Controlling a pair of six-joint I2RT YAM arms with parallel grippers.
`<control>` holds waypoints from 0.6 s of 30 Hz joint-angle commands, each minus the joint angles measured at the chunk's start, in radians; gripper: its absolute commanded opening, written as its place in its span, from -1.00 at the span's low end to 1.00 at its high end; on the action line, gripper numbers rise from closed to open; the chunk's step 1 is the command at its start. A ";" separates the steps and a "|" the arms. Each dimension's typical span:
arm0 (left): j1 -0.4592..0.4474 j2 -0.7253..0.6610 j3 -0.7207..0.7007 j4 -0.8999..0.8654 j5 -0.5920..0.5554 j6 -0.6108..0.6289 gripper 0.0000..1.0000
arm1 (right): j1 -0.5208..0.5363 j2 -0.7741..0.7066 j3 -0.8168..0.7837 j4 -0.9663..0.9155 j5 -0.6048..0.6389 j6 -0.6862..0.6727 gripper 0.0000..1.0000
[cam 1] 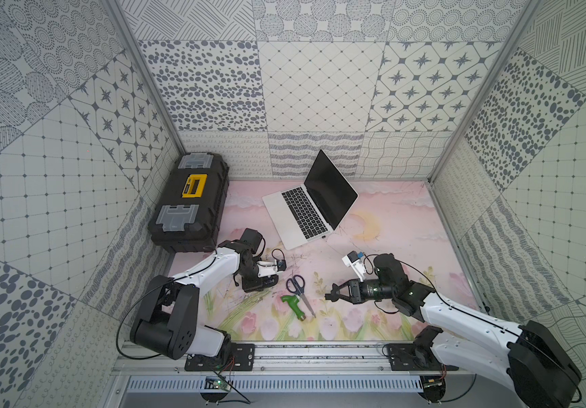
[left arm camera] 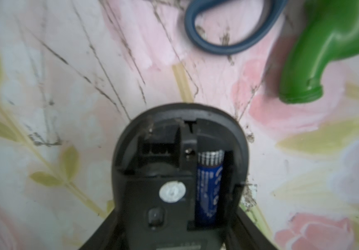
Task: Insert the wireless mouse receiver into the laptop
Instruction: Pick up the mouse from the center of the board, then place the mouse at the center of the board.
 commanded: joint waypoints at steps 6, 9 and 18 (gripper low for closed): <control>-0.281 0.035 0.252 -0.122 0.206 -0.403 -0.17 | -0.225 -0.121 -0.052 -0.075 -0.076 0.023 -1.00; -0.396 0.112 0.310 -0.077 0.227 -0.470 -0.18 | -0.290 -0.147 -0.063 -0.090 -0.113 0.031 -1.00; -0.585 0.399 0.442 0.073 0.279 -0.558 -0.19 | -0.370 -0.211 -0.052 -0.254 -0.117 0.023 -1.00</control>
